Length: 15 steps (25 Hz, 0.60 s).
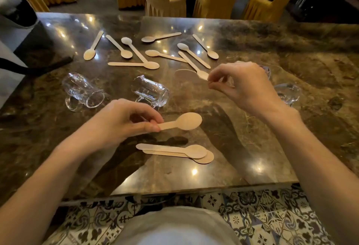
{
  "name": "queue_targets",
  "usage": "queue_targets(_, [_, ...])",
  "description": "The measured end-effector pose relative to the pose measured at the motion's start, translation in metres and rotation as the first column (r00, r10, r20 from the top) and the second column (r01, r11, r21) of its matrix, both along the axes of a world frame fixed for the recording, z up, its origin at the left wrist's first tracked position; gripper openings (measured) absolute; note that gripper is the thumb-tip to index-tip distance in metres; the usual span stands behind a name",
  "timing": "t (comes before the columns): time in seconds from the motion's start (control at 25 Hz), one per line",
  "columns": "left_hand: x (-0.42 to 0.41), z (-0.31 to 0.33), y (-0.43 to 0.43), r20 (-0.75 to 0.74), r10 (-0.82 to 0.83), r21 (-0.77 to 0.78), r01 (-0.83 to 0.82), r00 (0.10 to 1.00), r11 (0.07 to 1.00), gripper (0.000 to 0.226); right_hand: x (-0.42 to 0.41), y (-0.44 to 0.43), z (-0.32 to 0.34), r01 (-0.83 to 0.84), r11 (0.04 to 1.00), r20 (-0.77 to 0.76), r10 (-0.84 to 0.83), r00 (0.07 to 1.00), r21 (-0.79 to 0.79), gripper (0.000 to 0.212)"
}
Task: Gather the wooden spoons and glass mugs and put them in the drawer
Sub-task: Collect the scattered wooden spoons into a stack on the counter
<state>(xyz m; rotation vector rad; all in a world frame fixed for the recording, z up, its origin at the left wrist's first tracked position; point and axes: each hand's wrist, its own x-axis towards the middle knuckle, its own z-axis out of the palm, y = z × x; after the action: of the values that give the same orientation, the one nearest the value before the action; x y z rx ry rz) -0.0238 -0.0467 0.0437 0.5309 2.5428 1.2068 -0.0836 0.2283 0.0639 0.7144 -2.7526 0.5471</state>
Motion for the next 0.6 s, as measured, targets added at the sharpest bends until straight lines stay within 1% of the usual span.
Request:
queue_targets(0.08, [0.004, -0.015, 0.004, 0.030, -0.006, 0.007, 0.006, 1.000, 1.000, 0.013, 0.022, -0.006, -0.001, -0.016, 0.997, 0.056, 0.021, 0.998, -0.079, 0.012])
queue_targets(0.16, [0.007, -0.028, 0.008, 0.051, -0.025, 0.001, 0.025, 0.998, 1.000, 0.011, 0.043, -0.012, -0.008, -0.034, 0.991, 0.101, 0.047, 0.994, -0.130, 0.012])
queue_targets(0.24, [0.010, -0.040, 0.012, 0.062, -0.038, 0.001, 0.038, 0.997, 0.999, 0.011, 0.061, -0.017, -0.019, -0.044, 0.986, 0.148, 0.068, 0.987, -0.161, 0.011])
queue_targets(0.4, [0.015, -0.056, 0.019, 0.076, 0.003, 0.055, -0.007, 0.997, 0.998, 0.014, 0.085, -0.024, -0.042, -0.061, 0.974, 0.207, 0.107, 0.972, -0.217, 0.009])
queue_targets(0.48, [0.018, -0.060, 0.021, 0.042, 0.031, 0.061, -0.034, 0.999, 0.998, 0.016, 0.090, -0.026, -0.051, -0.058, 0.976, 0.210, 0.103, 0.972, -0.210, 0.008])
queue_targets(0.6, [0.021, -0.063, 0.023, -0.087, 0.072, 0.003, -0.072, 0.994, 0.997, 0.024, 0.092, -0.027, -0.058, -0.050, 0.982, 0.221, 0.090, 0.971, -0.180, 0.007])
